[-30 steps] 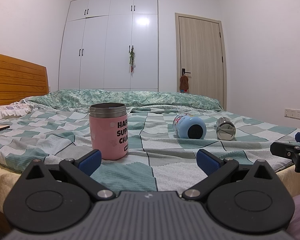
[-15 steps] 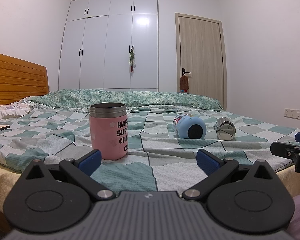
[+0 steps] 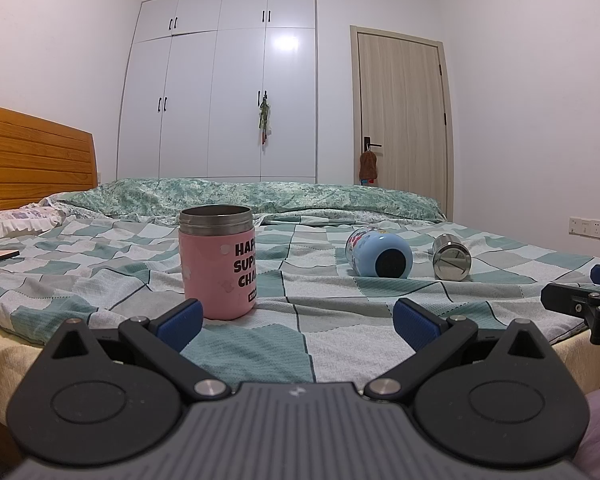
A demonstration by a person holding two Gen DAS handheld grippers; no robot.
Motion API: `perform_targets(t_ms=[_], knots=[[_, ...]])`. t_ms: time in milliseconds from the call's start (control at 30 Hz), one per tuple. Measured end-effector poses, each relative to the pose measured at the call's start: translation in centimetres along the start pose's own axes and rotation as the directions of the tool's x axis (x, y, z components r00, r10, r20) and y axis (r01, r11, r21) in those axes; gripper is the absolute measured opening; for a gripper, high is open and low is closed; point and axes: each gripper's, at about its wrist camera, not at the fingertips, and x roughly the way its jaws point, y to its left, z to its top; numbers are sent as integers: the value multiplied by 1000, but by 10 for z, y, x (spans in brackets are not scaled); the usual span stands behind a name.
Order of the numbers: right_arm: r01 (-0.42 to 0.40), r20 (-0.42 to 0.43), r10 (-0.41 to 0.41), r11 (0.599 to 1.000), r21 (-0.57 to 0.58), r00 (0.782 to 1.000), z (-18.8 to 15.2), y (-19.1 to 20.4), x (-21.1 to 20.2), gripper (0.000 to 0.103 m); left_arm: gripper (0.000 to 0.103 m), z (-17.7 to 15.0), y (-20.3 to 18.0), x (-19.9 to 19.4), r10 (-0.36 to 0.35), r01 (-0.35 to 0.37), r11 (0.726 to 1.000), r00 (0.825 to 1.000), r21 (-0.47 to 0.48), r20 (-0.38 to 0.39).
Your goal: Flip cup upright
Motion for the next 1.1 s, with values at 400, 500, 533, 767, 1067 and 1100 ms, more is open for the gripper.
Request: perform_targets(t_ms=[400, 500, 533, 767, 1067, 1100], knots=[[1, -2, -1, 1000, -1, 1000, 0, 0, 0, 103, 103, 0, 0, 0, 0, 0, 1000, 1000, 1, 0], [1, -5, -1, 1000, 2, 1000, 0, 0, 1, 103, 103, 0, -11, 3, 6, -6, 1000, 1000, 7, -6], [-2, -9, 2, 1000, 5, 1000, 1, -1, 1, 103, 103, 1, -11, 4, 4, -4, 1000, 1000, 10, -15], [-44, -44, 45, 998, 33, 998, 12, -13, 13, 103, 103, 11, -16, 9, -33, 34, 999, 997, 22, -65], [-40, -71, 44, 998, 46, 997, 47, -57, 60, 103, 103, 59, -44, 58, -48, 56, 997, 990, 53, -135], [-35, -78, 39, 998, 49, 996, 51, -63, 68, 103, 103, 66, -49, 67, -49, 57, 997, 988, 54, -144]])
